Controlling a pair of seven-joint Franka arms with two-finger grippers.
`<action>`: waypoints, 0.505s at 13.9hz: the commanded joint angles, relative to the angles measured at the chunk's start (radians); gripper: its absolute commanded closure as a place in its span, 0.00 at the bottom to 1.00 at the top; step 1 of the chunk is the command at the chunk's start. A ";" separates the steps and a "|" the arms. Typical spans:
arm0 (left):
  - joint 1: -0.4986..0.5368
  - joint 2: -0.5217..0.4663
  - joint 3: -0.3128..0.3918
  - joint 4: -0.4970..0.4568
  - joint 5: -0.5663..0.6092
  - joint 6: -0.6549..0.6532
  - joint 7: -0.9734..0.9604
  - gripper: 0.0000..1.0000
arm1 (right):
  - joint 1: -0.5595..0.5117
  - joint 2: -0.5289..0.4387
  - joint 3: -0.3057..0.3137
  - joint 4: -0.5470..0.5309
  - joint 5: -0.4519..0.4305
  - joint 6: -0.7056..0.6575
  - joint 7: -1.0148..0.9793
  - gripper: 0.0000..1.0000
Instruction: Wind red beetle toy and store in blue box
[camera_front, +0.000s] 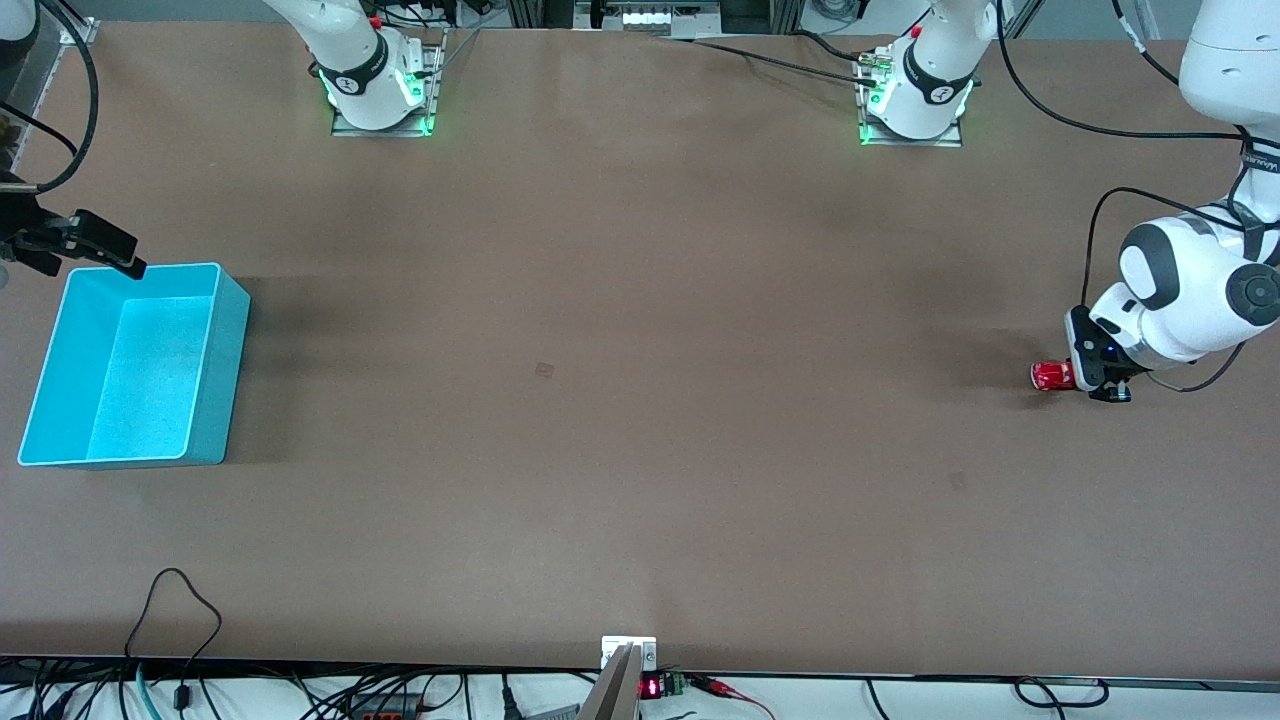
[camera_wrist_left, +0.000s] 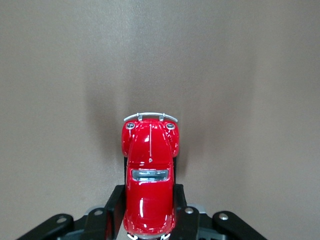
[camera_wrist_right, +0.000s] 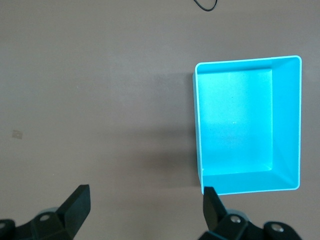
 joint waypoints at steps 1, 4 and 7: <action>0.012 0.110 -0.001 0.049 0.020 0.043 0.026 0.15 | -0.002 0.006 0.002 0.014 -0.011 -0.003 -0.006 0.00; 0.012 0.088 -0.008 0.073 0.017 -0.006 0.017 0.00 | -0.002 0.006 0.002 0.014 -0.011 -0.003 -0.006 0.00; 0.010 0.067 -0.009 0.124 0.015 -0.113 0.002 0.00 | -0.004 0.006 0.002 0.015 -0.011 -0.002 -0.006 0.00</action>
